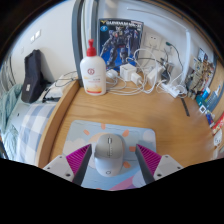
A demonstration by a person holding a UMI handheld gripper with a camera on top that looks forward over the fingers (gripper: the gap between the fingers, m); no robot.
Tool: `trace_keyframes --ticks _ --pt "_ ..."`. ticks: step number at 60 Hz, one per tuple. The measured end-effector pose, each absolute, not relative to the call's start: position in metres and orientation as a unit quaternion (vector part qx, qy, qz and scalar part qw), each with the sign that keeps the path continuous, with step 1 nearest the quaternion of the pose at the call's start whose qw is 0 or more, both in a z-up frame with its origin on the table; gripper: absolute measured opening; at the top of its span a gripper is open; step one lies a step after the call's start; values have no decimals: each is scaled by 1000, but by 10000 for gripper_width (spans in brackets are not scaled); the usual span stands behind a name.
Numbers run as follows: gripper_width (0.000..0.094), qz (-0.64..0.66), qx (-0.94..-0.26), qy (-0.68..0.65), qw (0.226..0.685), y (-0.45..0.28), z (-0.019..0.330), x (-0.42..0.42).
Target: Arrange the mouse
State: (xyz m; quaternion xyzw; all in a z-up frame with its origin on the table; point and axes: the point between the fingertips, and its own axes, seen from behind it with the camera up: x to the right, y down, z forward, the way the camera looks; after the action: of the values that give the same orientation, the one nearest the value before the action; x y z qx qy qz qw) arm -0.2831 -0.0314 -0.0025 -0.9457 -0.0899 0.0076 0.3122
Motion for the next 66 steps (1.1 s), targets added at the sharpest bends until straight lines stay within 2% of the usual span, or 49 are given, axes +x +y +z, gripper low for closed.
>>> trace_keyframes --ticks 5,18,25,32,46,66 --pt "862 19 -942 -74 326 -25 36 -281" --pt "853 56 -917 -54 392 -13 171 -273" --pt "844 67 -908 -25 413 -17 227 -260" --pt "848 43 -895 -18 444 -22 269 -238" --pt "845 24 -883 -21 468 -38 300 -222" --pt "844 39 -894 -10 446 -60 277 -232"
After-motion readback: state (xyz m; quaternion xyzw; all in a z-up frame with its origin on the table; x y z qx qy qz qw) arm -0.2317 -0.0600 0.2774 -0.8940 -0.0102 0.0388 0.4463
